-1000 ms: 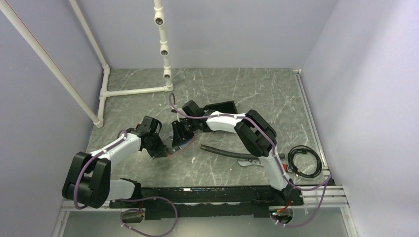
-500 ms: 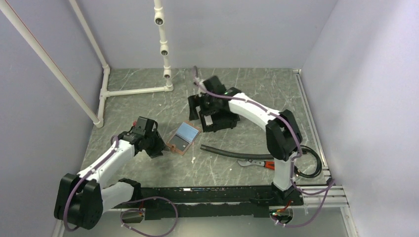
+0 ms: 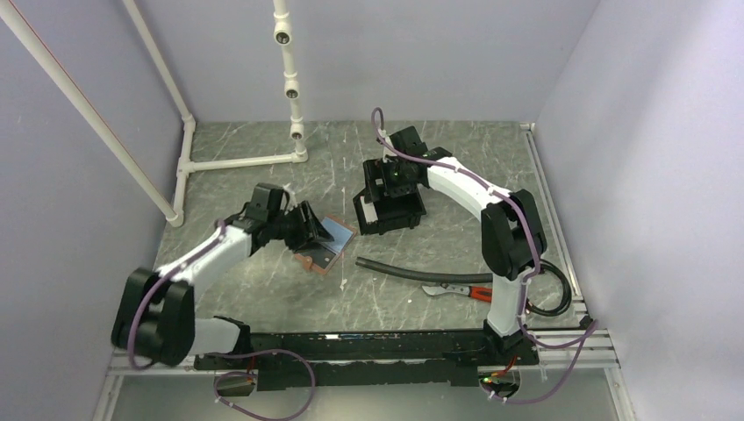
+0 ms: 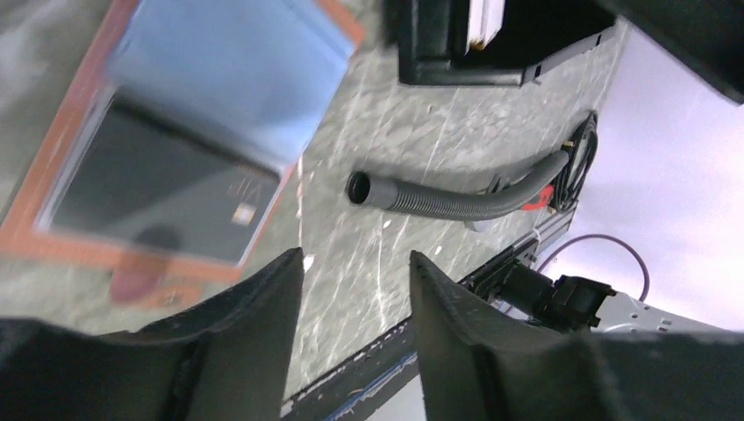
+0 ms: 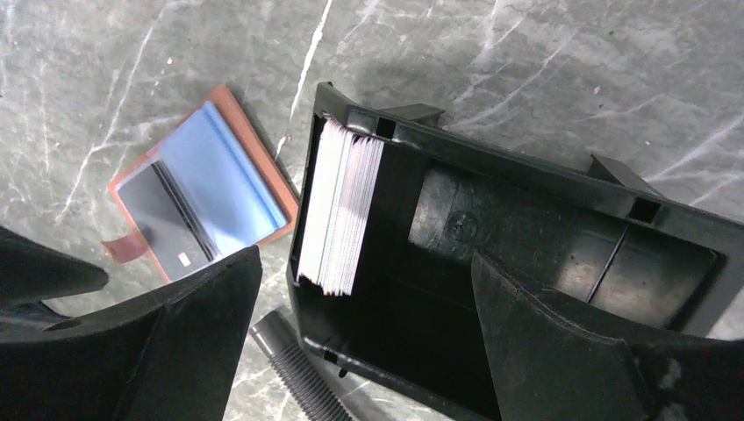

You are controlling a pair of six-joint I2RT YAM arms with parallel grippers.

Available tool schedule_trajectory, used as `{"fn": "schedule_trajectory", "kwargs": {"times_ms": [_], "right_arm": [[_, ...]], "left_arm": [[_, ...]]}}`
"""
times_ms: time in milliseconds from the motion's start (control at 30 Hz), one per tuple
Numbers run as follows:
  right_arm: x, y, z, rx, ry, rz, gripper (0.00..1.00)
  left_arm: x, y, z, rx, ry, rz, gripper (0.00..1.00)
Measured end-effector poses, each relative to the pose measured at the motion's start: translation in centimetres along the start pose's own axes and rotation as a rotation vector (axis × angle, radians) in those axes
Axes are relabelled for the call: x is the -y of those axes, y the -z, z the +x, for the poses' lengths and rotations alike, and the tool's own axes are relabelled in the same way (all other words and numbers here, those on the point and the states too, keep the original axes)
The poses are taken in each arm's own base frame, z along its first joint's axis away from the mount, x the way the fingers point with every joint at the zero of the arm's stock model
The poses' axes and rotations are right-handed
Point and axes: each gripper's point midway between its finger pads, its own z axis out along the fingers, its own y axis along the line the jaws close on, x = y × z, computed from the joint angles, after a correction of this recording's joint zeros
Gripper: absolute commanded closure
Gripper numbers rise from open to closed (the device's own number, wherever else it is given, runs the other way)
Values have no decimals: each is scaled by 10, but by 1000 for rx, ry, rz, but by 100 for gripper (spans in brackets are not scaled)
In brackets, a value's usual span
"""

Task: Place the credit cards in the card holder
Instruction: Pick up the credit card from the storage box.

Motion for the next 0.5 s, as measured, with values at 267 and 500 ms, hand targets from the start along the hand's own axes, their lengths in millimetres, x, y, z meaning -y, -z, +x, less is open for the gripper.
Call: {"fn": "schedule_trajectory", "kwargs": {"times_ms": [267,500], "right_arm": [[4,-29,18,-68,-60,-59,11],[-8,-35,27,-78,-111,-142,18]], "left_arm": [[-25,-53,1,-127,51,-58,70],[-59,-43,21,-140,82,-197,75]]}}
